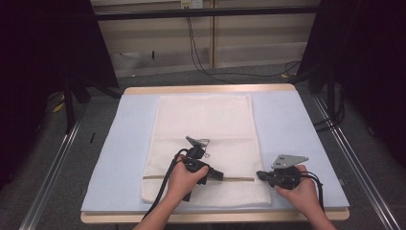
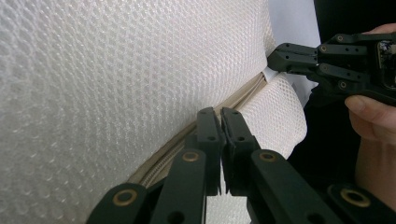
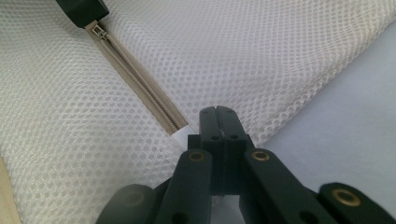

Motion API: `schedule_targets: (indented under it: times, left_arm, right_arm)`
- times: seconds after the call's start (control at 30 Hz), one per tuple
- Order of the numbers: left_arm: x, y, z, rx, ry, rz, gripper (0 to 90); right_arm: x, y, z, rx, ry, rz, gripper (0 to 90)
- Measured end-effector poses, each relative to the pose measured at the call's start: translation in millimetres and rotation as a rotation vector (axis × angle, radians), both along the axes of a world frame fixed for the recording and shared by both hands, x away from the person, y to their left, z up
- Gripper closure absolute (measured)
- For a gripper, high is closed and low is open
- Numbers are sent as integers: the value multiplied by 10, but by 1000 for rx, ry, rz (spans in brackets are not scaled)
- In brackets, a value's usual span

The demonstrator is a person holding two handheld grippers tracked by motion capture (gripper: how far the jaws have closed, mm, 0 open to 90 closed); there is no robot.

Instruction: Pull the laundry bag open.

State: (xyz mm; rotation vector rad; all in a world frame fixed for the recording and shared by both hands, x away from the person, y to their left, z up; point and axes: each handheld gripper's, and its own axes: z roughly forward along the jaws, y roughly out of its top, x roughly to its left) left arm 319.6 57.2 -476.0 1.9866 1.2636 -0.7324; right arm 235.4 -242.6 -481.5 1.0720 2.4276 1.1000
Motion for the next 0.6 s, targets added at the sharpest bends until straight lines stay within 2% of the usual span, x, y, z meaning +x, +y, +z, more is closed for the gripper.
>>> schedule_targets:
  times: [0.3,0.6]
  left_arm:
    - [9,76,2,0,7,13,874]
    - [11,104,5,-11,3,0,874]
  right_arm:
    - [3,-1,-1,5,4,-4,900]
    - [4,-4,-2,9,9,-6,900]
